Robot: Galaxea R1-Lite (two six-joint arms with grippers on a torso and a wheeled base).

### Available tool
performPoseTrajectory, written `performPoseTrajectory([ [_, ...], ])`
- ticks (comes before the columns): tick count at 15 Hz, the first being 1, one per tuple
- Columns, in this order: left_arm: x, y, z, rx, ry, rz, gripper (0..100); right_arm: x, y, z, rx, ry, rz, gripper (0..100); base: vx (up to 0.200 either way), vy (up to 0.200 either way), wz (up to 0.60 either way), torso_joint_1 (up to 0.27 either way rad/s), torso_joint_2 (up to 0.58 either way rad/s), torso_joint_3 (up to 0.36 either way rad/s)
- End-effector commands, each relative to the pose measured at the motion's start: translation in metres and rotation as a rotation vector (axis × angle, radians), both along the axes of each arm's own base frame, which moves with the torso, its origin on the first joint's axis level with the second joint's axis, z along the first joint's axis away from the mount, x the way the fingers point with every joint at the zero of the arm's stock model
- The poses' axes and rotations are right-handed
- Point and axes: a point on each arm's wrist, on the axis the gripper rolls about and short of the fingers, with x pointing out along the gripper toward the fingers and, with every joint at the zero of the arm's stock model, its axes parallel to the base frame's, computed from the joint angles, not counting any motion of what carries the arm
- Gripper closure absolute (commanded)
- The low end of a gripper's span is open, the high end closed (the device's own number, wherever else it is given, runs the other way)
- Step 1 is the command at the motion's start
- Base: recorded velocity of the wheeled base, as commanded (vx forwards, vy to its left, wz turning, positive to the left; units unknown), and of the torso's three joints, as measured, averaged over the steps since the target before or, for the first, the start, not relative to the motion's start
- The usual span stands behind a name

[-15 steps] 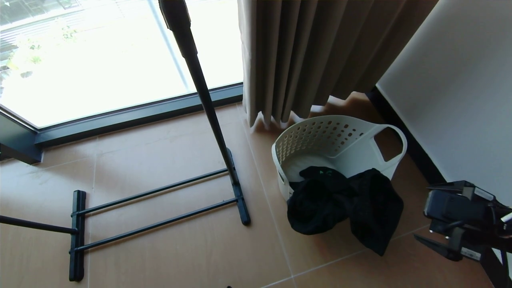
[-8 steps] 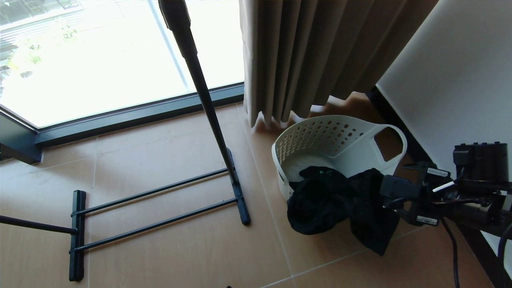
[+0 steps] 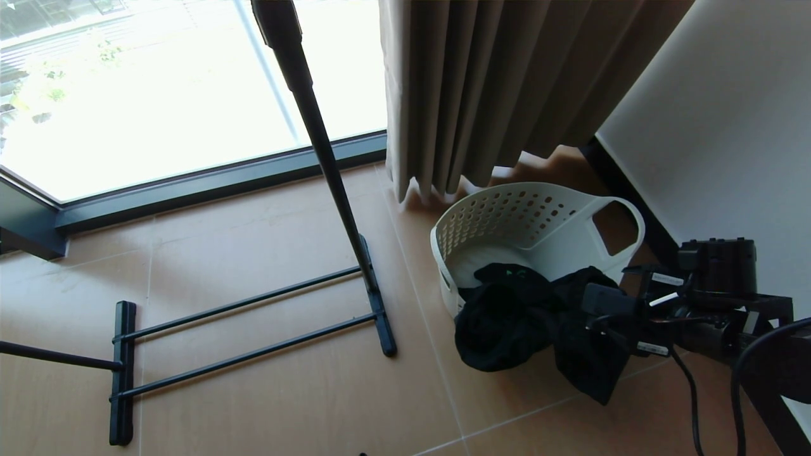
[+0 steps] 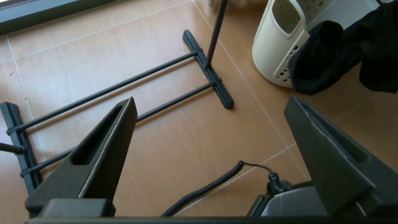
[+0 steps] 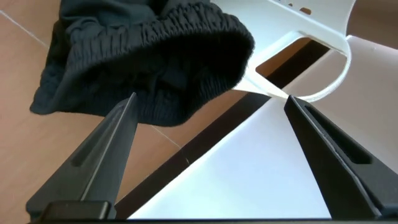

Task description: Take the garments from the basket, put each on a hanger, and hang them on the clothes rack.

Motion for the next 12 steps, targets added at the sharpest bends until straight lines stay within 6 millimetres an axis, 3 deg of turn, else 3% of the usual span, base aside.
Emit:
performPoseTrajectory([
  [1, 0.000, 0.000, 0.000, 0.000, 0.001, 0.000, 0, 0.008, -0.003, -0.009, -0.004, 0.013, -0.012, 0, 0.000, 0.000, 0.00, 0.000, 0.00, 0.000],
  [12, 0.000, 0.000, 0.000, 0.003, 0.000, 0.000, 0, 0.061, -0.007, -0.015, 0.006, -0.043, -0.042, 0, 0.000, 0.000, 0.00, 0.000, 0.00, 0.000],
])
